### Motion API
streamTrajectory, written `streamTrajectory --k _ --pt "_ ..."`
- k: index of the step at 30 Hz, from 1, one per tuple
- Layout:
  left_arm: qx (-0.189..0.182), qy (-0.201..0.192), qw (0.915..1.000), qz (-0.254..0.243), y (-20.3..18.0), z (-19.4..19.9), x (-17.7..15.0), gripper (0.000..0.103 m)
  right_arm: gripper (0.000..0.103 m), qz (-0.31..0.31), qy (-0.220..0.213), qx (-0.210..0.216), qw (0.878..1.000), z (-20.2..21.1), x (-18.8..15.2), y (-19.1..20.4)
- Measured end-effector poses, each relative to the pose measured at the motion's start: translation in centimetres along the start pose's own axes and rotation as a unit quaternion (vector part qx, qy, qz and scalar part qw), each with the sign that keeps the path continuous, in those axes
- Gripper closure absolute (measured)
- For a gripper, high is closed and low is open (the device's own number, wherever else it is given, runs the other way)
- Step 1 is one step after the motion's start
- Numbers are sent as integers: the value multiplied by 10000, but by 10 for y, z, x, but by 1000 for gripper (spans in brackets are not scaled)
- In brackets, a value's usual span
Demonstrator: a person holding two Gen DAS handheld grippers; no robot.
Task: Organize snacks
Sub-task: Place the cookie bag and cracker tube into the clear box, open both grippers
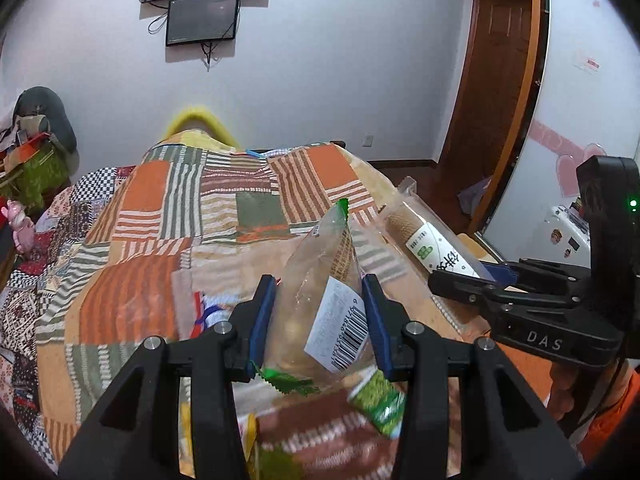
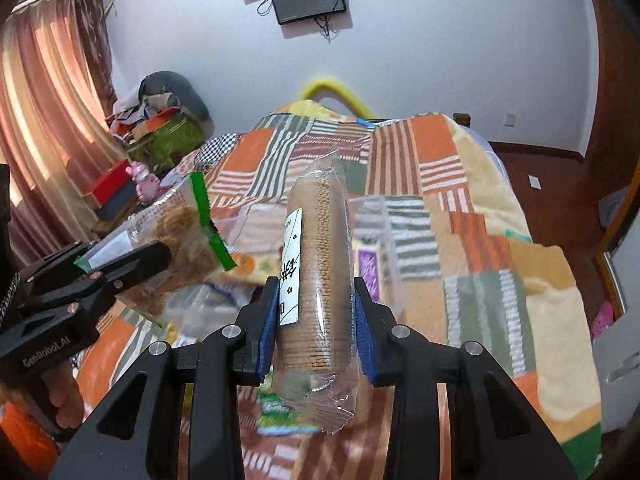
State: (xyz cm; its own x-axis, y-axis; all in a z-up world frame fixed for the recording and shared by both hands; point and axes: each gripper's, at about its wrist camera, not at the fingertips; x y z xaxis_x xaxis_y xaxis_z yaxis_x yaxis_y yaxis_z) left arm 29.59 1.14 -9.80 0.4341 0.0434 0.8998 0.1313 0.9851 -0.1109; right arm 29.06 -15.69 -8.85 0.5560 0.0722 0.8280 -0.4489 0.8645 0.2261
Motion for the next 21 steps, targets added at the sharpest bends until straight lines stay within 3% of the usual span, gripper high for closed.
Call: streamTrajectory --k 9,21 --pt "3 355 9993 129 4 -65 -3 60 72 86 136 -114 9998 -44 10 -11" --pt "-73 889 9951 424 21 -116 -26 60 73 210 498 -200 9983 -86 -2 -16"
Point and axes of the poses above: each gripper's, at about its wrist camera, not at the fingertips, and z roughly against the way its jaws point, y to its left, x to its top, and after that the axes turned 12 degrees about -y, right-handed
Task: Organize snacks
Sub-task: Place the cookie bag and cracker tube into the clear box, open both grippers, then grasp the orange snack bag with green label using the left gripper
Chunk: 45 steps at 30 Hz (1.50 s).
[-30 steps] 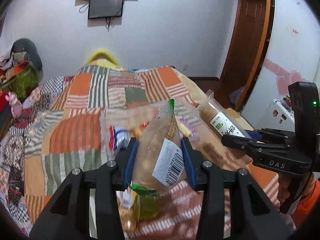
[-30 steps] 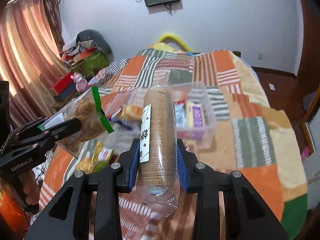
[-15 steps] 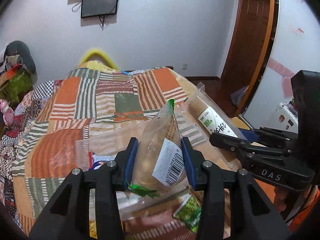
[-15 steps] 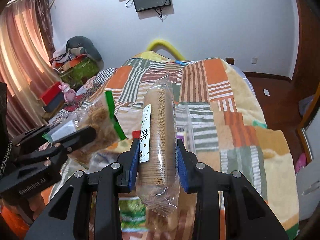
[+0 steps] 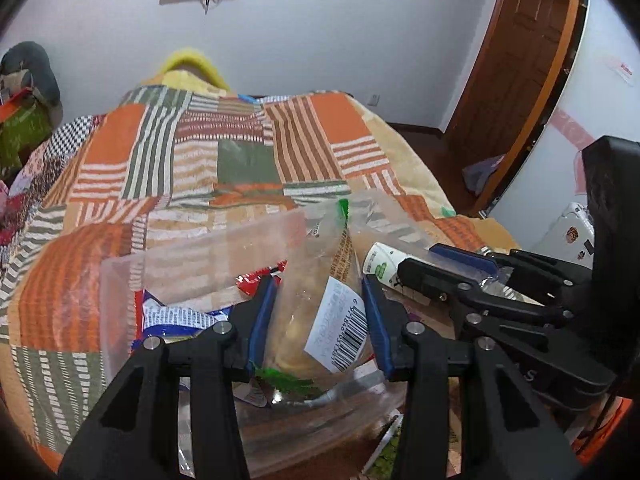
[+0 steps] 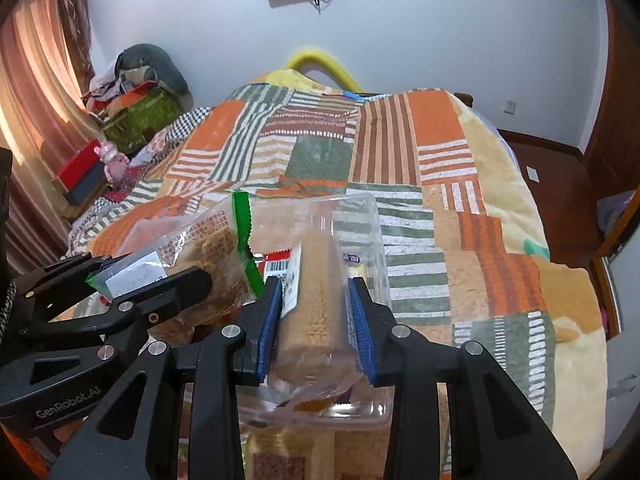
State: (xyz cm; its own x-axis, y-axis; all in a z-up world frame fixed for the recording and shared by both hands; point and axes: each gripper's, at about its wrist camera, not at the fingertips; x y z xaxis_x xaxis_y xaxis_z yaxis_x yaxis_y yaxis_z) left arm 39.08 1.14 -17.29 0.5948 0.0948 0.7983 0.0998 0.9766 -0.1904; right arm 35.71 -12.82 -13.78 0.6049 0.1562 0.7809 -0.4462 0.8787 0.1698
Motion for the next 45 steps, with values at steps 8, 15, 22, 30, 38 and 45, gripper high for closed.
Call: streamTrajectory --k 8,15,22,30,38,45 --pt "48 8 10000 -26 1 15 1 51 72 69 55 13 10000 11 2 3" --pt "143 -185 9996 -124 -2 64 2 42 63 -59 -42 169 9998 45 -2 5" --pt "329 -277 9988 -246 -2 120 -9 34 61 61 -172 297 9994 86 -13 21" --pt "621 72 9977 -250 10 171 -66 22 60 155 -166 470 9986 122 -40 39" --pt "456 728 9960 251 19 195 -132 21 60 174 -21 507 9986 139 -69 53" --pt "365 1031 9936 268 3 201 -164 20 60 135 24 492 9987 151 -84 56"
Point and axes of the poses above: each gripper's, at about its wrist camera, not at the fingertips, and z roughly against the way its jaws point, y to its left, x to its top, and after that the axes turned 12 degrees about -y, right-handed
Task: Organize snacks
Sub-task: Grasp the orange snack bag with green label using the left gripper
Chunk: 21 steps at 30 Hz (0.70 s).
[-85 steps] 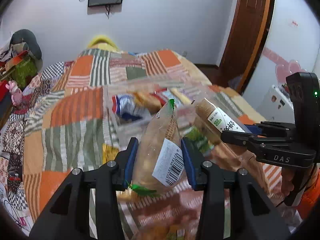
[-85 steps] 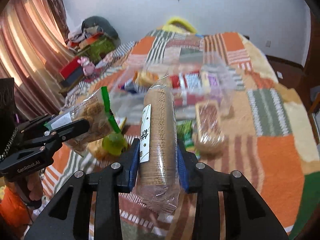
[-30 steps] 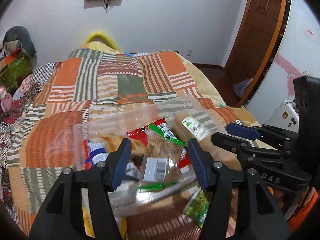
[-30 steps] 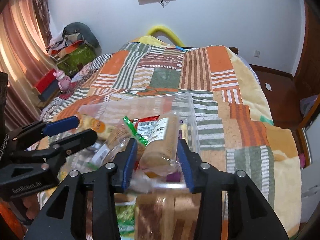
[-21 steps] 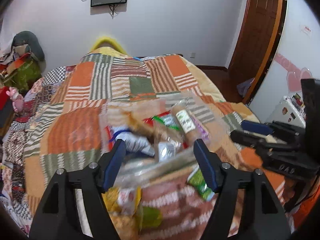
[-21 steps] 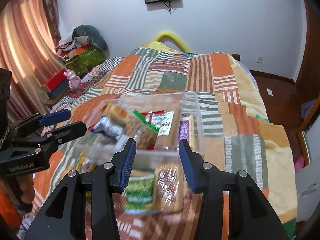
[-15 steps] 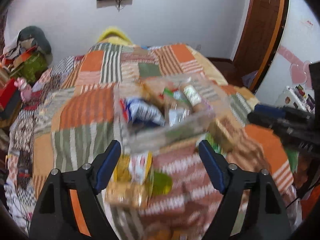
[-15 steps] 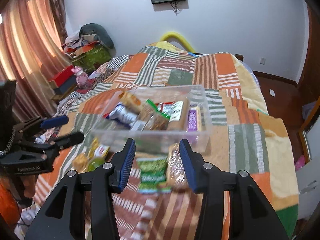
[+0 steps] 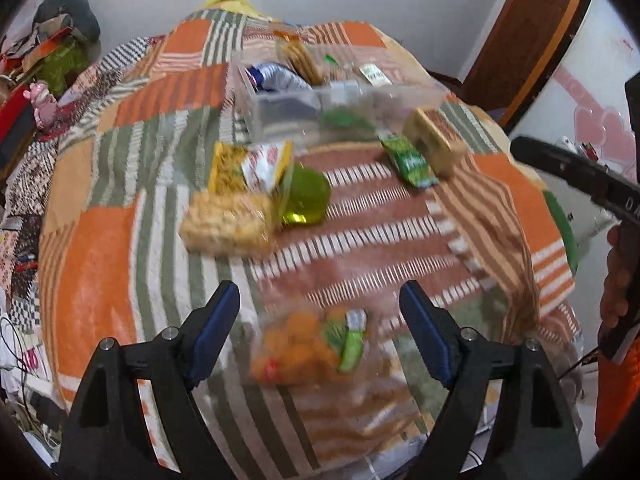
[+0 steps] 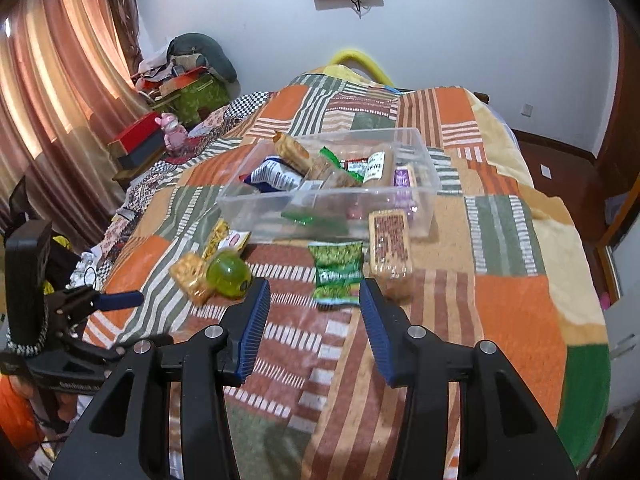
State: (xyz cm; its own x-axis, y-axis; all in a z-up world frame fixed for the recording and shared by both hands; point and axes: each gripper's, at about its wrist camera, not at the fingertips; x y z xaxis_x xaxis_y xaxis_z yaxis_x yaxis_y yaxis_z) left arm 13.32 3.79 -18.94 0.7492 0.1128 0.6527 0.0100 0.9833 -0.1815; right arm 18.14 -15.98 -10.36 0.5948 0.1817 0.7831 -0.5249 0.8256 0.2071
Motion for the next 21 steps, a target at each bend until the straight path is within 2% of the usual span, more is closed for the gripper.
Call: streamTrajectory --k 5,10,15,18,21 --pt "-2 338 9994 -70 -8 -15 -21 20 59 -12 -20 -26 10000 7 -5 2" --pt "237 325 9987 -318 -9 -24 -35 21 58 -49 39 -28 10000 3 -12 1" --pt "225 100 9992 -328 -2 -23 -37 36 58 -77 166 3 9998 -6 -18 2" --pt "233 -105 9986 -456 -3 -16 -32 48 58 -84 270 34 9996 -14 -22 3" --pt "176 -246 9984 -483 -3 -10 -23 56 58 -116 392 67 9991 -23 -27 4"
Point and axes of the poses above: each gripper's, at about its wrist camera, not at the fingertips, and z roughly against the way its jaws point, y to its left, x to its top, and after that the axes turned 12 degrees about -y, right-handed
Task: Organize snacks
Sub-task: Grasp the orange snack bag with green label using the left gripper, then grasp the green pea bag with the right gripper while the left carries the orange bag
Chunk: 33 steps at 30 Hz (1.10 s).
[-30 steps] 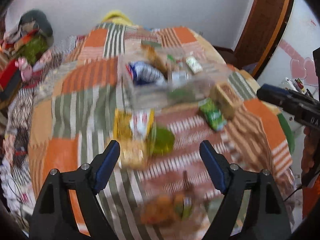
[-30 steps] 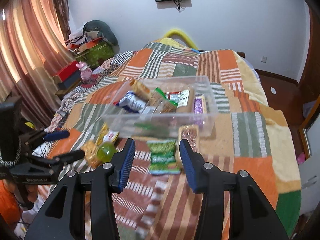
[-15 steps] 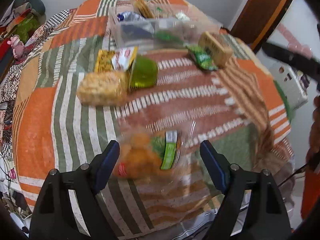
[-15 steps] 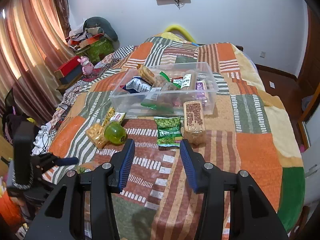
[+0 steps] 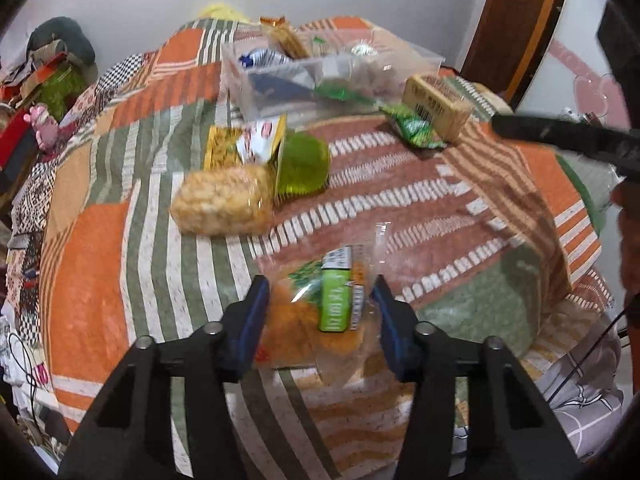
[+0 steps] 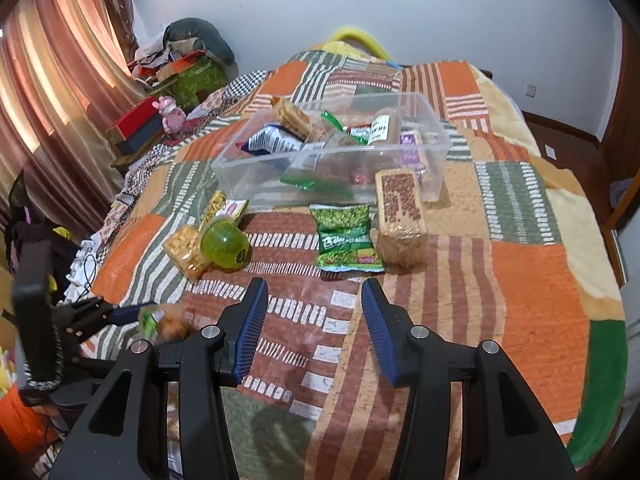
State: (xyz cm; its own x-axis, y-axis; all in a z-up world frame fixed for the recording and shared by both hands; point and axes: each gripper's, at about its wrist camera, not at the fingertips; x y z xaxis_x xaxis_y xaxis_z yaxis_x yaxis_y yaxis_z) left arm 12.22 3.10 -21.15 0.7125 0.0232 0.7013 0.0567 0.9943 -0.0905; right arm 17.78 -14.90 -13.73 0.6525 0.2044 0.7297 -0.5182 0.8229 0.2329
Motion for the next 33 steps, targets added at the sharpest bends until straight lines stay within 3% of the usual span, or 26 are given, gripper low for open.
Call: streamTrajectory --k 9,20,24,29,33 --pt "-122 -238 9990 360 24 11 18 58 58 -63 327 -8 9994 -34 -1 -3" --pt "-52 -931 9946 461 42 29 70 58 58 -41 458 -138 9988 -71 19 -10" --pt "-69 -985 9939 498 46 19 81 58 51 108 520 -300 9981 -84 19 -12" --pt "-94 -972 9936 567 50 4 89 58 51 6 679 -302 9972 -99 14 -21" --pt "-93 -961 9935 606 53 -5 94 58 60 -9 609 -260 9978 -95 15 -22"
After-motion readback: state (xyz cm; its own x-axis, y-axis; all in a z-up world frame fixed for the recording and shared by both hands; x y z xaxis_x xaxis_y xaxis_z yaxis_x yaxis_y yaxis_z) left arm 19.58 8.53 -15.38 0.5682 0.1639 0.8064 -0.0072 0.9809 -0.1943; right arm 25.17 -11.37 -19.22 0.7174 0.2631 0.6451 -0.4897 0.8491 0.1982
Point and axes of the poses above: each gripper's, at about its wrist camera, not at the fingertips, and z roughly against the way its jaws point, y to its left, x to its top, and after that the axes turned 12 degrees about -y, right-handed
